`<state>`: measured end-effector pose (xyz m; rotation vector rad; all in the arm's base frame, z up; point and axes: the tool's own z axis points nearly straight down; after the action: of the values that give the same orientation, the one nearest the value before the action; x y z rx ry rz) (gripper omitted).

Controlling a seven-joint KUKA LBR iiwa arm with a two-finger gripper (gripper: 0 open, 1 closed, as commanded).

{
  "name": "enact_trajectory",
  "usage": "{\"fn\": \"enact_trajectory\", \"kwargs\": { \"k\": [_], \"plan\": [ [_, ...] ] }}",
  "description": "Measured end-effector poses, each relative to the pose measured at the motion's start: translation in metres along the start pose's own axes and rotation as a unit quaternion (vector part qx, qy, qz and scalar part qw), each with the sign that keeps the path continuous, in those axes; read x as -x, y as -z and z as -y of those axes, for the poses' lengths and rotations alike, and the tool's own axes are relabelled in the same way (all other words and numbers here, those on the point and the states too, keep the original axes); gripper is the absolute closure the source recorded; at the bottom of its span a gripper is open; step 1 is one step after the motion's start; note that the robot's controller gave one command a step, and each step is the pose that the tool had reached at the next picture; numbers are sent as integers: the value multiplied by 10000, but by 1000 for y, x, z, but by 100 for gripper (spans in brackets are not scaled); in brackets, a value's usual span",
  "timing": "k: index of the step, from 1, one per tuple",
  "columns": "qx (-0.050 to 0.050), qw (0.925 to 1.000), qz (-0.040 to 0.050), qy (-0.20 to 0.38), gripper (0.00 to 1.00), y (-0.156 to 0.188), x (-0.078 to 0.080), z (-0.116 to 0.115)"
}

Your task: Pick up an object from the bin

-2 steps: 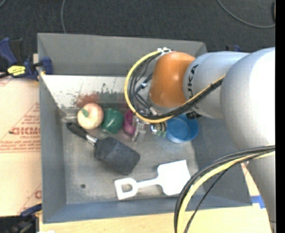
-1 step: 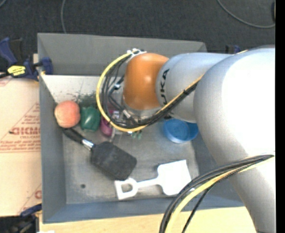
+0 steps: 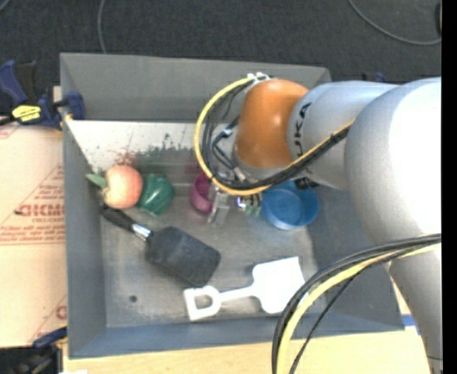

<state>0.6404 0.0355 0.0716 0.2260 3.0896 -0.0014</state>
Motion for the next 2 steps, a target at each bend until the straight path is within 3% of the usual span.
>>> {"fn": "enact_trajectory", "kwargs": {
  "k": [1, 2],
  "plan": [
    [58, 9997, 28, 234, 100, 0, -17, -61],
    [2, 9999, 9, 135, 100, -1, -2, -20]
  ]
}}
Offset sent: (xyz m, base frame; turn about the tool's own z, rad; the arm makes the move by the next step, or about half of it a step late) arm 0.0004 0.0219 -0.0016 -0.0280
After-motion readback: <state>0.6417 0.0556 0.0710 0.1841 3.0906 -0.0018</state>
